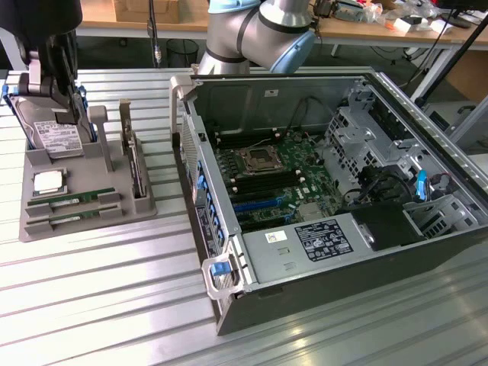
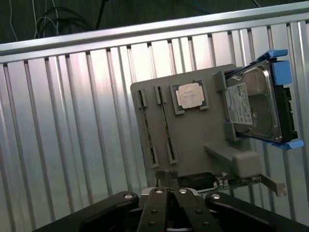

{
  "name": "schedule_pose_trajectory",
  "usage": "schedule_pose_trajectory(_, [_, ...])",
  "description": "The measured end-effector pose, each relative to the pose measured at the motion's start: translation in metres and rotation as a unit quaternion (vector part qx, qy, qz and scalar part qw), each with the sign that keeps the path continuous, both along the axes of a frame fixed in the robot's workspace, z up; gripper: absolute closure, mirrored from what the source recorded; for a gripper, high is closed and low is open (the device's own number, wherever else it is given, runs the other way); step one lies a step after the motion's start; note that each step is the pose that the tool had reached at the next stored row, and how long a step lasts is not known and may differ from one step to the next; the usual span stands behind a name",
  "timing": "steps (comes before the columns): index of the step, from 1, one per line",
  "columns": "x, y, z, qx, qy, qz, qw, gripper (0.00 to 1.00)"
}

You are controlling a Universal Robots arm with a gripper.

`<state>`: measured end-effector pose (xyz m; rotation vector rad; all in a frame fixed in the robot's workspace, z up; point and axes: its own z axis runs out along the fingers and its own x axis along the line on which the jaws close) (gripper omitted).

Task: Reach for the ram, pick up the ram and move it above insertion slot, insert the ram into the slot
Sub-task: 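Pick up the ram and move it above insertion slot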

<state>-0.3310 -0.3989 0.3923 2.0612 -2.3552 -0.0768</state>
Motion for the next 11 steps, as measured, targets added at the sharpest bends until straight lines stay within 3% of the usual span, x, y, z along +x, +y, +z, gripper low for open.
schedule_pose_trajectory(4, [0.0,0.0,0.0,0.0,0.0,0.044,0.999,0.89])
schedule_pose_trajectory(10, [0.0,0.0,0.0,0.0,0.0,0.044,0.999,0.89])
schedule_pose_trajectory(11, [0.0,0.0,0.0,0.0,0.0,0.044,0.999,0.83])
